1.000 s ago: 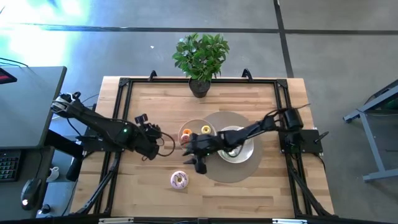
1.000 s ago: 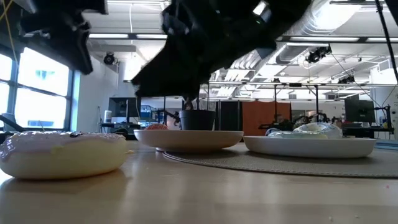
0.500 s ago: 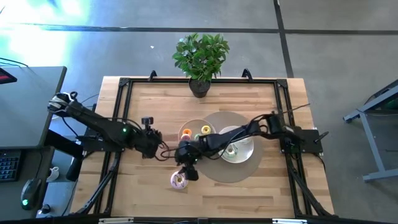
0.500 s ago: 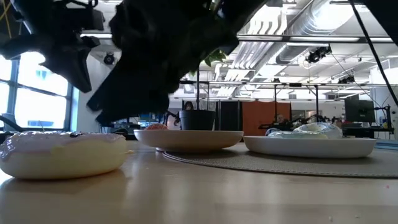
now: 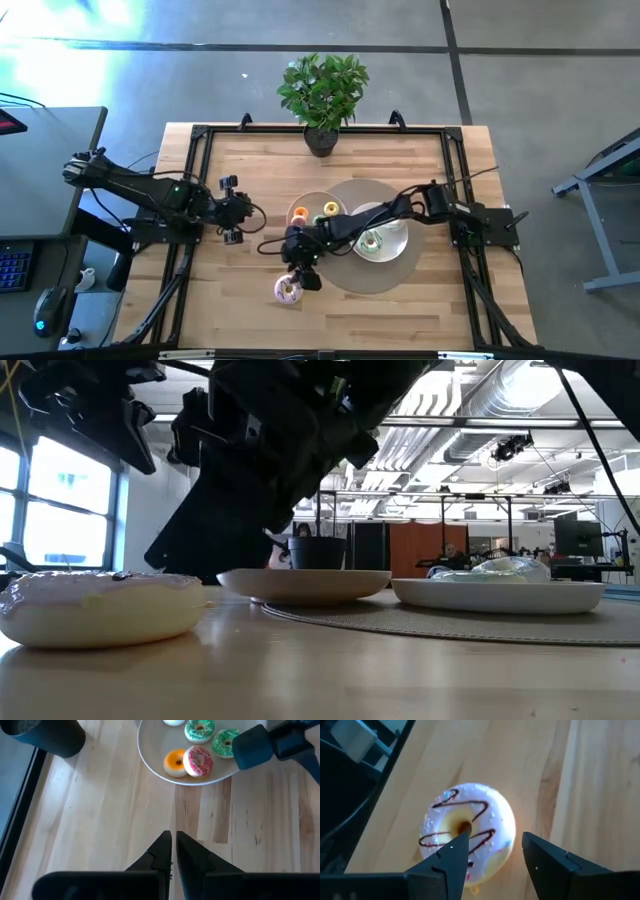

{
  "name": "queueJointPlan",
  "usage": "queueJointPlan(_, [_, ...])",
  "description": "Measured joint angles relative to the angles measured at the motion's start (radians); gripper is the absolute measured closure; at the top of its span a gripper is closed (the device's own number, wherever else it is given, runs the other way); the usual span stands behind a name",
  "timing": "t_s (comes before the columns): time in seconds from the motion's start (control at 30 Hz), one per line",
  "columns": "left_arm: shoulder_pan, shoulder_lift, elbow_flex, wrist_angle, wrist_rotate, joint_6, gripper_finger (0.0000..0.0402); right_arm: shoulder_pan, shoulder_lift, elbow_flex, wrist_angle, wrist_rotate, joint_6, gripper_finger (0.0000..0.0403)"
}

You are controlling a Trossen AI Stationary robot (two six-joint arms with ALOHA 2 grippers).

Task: Pick & Place donuts
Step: Put the big purple donut into the right white plate

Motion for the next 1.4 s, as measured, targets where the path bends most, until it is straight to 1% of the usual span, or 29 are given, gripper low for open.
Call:
queueJointPlan(0.17, [0.000,0.001,0.000,0.001,0.000,0.000,0.0381,0.001,0.027,0.001,0.025,-0.027,0.025,0.0223])
queueJointPlan(0.27, [0.000,0.002,0.000,0.006,0.004,-0.001,0.0381,-0.001,0.033,0.001,0.029,-0.048,0.029,0.0239])
queueJointPlan(0.37, [0.000,0.002,0.000,0.025,0.003,-0.005,0.0381,-0.004,0.035,0.001,0.037,-0.052,0.021,0.0280])
queueJointPlan(0.53, [0.000,0.002,0.000,0.026,0.011,-0.009,0.0381,-0.012,0.035,0.001,0.045,-0.060,0.019,0.0375])
queueJointPlan(0.57, [0.000,0.002,0.000,0.025,0.011,-0.009,0.0381,-0.014,0.035,0.001,0.045,-0.062,0.020,0.0386])
queueJointPlan(0.63, [0.000,0.002,0.000,0.024,0.012,-0.009,0.0381,-0.015,0.035,0.001,0.044,-0.063,0.022,0.0389])
queueJointPlan(0.77, [0.000,0.002,0.000,0.024,0.012,-0.009,0.0381,-0.015,0.019,0.019,-0.013,-0.084,0.002,0.0369])
queueJointPlan(0.83, [0.000,0.002,0.000,0.023,0.009,-0.009,0.0381,-0.015,-0.007,0.042,-0.073,-0.087,-0.049,0.0372])
queueJointPlan(0.9, [0.000,0.002,0.000,0.023,0.009,-0.009,0.0381,-0.014,-0.043,0.067,-0.145,-0.076,-0.104,0.0383])
queueJointPlan(0.97, [0.000,0.002,0.000,0.024,0.010,-0.009,0.0381,-0.012,-0.082,0.086,-0.217,-0.028,-0.151,0.0394])
queueJointPlan(1.07, [0.000,0.002,0.000,0.024,0.010,-0.009,0.0381,-0.005,-0.147,0.093,-0.343,0.057,-0.187,0.0392])
queueJointPlan(1.17, [0.000,0.002,0.000,0.024,0.010,-0.012,0.0381,-0.004,-0.228,0.094,-0.563,0.100,-0.237,0.0383])
queueJointPlan(1.23, [0.000,0.003,0.000,0.024,0.010,-0.013,0.0381,-0.003,-0.276,0.085,-0.705,0.165,-0.256,0.0384])
queueJointPlan(1.3, [0.000,0.003,0.000,0.025,0.012,-0.017,0.0381,0.004,-0.321,0.066,-0.836,0.260,-0.226,0.0393])
queueJointPlan(1.4, [0.000,0.003,0.000,0.022,0.017,-0.039,0.0381,0.005,-0.397,0.012,-0.961,0.385,-0.138,0.0395])
